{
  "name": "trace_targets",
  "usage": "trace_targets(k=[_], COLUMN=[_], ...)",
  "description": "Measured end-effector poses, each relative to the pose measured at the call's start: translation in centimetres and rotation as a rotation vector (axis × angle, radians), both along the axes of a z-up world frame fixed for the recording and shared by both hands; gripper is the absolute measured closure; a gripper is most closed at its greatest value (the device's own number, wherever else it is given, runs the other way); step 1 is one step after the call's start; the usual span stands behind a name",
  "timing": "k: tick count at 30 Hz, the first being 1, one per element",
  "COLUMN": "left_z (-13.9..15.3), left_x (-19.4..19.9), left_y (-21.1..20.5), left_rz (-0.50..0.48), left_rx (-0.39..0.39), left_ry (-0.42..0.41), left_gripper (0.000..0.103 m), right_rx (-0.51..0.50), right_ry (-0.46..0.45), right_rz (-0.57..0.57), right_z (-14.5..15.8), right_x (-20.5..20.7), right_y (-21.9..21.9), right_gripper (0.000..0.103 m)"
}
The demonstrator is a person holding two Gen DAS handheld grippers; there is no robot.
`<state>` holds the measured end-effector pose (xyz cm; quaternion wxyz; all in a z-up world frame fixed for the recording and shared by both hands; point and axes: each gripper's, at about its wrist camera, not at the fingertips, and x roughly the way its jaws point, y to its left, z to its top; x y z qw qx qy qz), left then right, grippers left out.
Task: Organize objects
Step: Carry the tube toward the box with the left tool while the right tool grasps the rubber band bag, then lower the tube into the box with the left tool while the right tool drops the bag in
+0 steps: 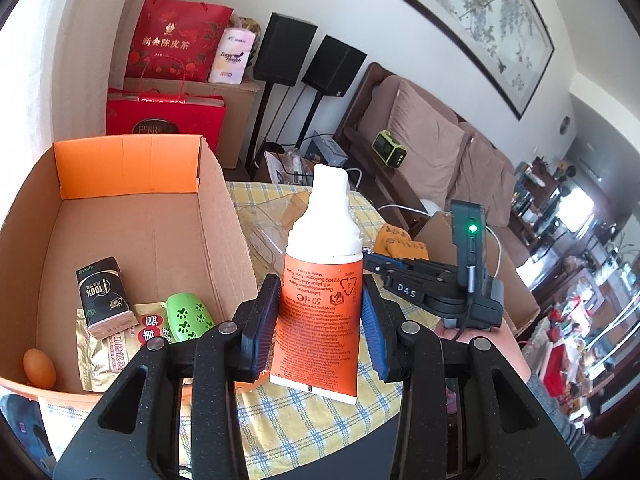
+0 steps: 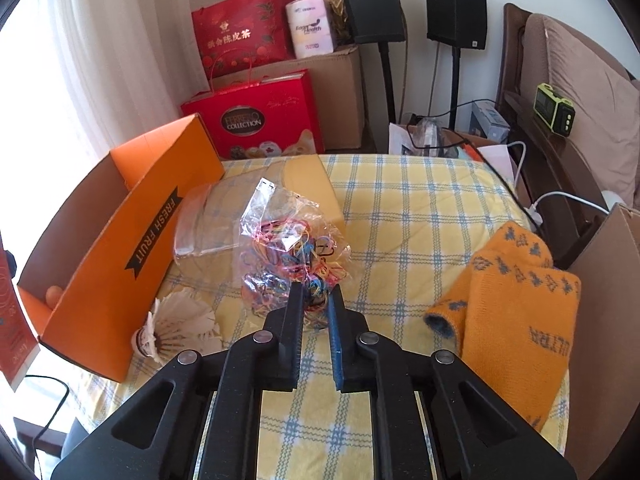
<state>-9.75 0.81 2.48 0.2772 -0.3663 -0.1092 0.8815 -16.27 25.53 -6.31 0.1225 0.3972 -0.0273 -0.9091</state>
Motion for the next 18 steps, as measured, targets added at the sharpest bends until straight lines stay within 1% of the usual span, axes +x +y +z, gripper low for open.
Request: trace_targets(k=[5, 9, 14, 18], left_z=[0.9, 1.5, 2.1, 1.9], left_x=[0.1, 0.2, -0.2, -0.8], left_y=[-0.9, -2.1, -4.9, -7.9], left_rz=[0.014, 0.045, 0.111, 0.187], left_rx=[0.011, 0.013, -0.005, -0.041], left_ry=[0.020, 0.033, 0.043, 0.040], left_gripper=[0.066, 0.066, 0.066, 0.066], right_rx=[-0.012, -0.026, -0.053, -0.077], right_ry=[0.029, 0.046, 0.078, 0.101], right_rz=[-0.029, -0.038, -0.006, 0.044], right_z=[2.3, 4.4, 7.2, 9.0], right_x=[1.2, 2.1, 3.4, 4.4], right_y=[0.7, 1.0, 0.0, -1.6], right_gripper=[0.093, 0.093, 0.093, 0.093])
